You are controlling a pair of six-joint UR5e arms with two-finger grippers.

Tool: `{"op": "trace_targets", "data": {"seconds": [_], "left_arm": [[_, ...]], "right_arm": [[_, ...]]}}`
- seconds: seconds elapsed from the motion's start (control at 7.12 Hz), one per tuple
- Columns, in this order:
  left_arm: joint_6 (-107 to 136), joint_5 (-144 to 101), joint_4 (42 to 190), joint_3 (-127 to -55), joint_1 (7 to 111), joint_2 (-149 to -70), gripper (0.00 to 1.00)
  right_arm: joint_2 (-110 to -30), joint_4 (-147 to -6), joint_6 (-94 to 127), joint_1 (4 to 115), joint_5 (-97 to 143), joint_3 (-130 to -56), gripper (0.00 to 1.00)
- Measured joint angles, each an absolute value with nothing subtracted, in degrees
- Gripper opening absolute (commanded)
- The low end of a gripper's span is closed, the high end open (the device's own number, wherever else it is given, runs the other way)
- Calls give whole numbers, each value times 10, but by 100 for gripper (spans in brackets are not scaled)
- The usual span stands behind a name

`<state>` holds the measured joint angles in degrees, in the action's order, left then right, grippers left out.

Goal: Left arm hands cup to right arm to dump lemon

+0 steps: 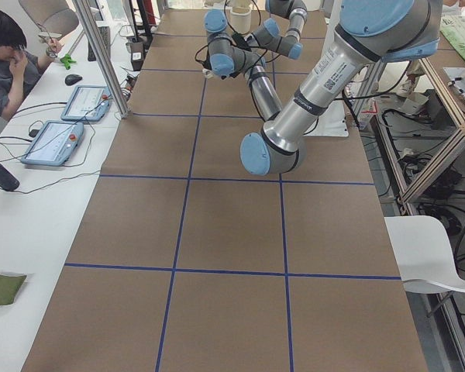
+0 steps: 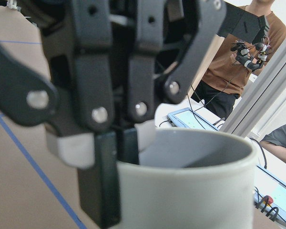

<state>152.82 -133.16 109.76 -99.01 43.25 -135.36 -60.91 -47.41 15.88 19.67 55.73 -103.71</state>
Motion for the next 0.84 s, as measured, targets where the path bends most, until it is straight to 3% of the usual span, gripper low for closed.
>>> {"op": "trace_targets", "data": {"seconds": [0.14,0.28,0.42,0.84], "left_arm": [[1528,-1332,1098,-990,432,-1353,1],[1527,-1332,1098,-991,431,-1353,53],[1521,-1332,1115,-989,430,-1351,100],[1479,-1374,1178,-982,447,-1331,100]], "right_arm": [[-608,-474,159,196,559,-1037,47],[-608,-475,158,195,561,-1037,33],[-608,-476,158,195,562,-1039,26],[-612,-480,159,193,562,-1041,27]]}}
